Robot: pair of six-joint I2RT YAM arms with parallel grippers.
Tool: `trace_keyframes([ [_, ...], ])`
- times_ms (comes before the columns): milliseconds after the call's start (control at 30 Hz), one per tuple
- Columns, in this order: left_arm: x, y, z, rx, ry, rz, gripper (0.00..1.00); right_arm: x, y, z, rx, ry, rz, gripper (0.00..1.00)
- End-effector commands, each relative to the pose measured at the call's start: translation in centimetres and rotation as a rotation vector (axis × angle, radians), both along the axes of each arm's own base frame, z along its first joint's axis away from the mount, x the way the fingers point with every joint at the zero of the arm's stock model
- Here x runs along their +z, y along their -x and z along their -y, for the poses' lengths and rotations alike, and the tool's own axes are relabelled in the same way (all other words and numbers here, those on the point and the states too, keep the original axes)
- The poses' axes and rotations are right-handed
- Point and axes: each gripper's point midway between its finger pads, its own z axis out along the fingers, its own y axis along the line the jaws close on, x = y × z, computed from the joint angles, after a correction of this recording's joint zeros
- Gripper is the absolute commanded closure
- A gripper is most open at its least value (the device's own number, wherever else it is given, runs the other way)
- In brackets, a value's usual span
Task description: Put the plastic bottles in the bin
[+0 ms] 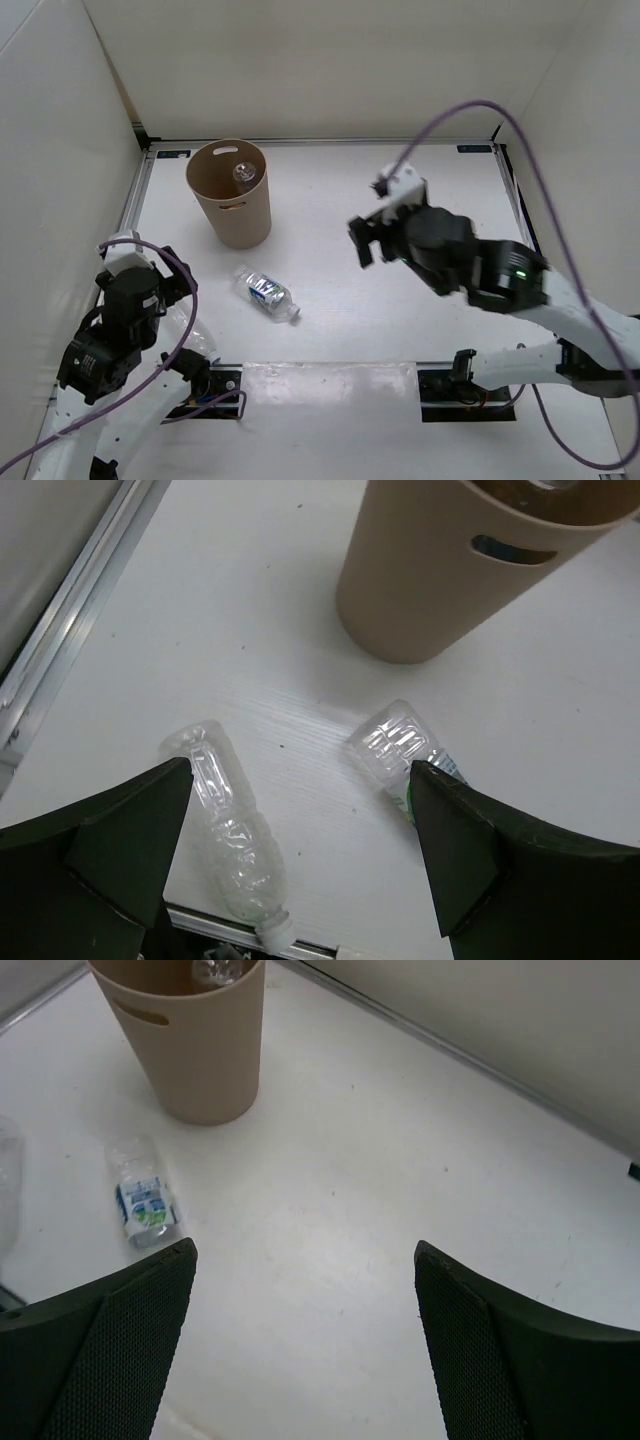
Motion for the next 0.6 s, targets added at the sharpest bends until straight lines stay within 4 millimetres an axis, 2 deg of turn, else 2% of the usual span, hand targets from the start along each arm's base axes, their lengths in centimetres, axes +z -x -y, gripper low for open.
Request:
trace_keyframes([
  [0,-2.8,0.8,-1.7,0.206,0.069,-0.084,0.00,-2.0,3.3,6.1,-0.076,-0.069,-0.101,0.10],
  [33,-3.0,0.8,-1.6,0.222,0.084,-0.095,0.00,-2.3,3.8,7.0,-0.076,-0.089,-0.117,0.10],
  [67,-4.2,1.3,-1.9,0.281,0.095,-0.151,0.00,-3.0,4.5,7.2,-0.072,-0.114,-0.150,0.10],
  [100,-4.4,1.1,-1.6,0.313,0.139,-0.151,0.00,-3.0,5.4,9.2,-0.068,-0.174,-0.168,0.10],
  [133,-4.9,1.1,-1.4,0.325,0.150,-0.174,0.00,-3.9,5.6,9.8,-0.070,-0.160,-0.180,0.10],
  [267,-7.0,0.0,-0.3,0.413,0.205,-0.265,0.00,-4.5,6.7,13.3,-0.071,-0.218,-0.214,0.10],
  [367,-8.6,-0.6,0.1,0.446,0.219,-0.324,0.00,-5.0,6.7,15.3,-0.089,-0.218,-0.194,0.10],
  [433,-10.2,-0.5,0.0,0.481,0.263,-0.381,0.00,-6.5,6.3,16.5,-0.112,-0.179,-0.155,0.10],
  [467,-11.4,-0.4,0.7,0.467,0.299,-0.430,0.00,-6.7,5.8,16.8,-0.140,-0.175,-0.135,0.10],
  [500,-13.0,-0.7,0.3,0.488,0.337,-0.467,0.00,-8.5,5.4,17.6,-0.190,-0.139,-0.133,0.10],
  [567,-13.9,-1.0,0.8,0.453,0.386,-0.504,0.00,-10.2,5.2,17.8,-0.218,-0.102,-0.142,0.10],
])
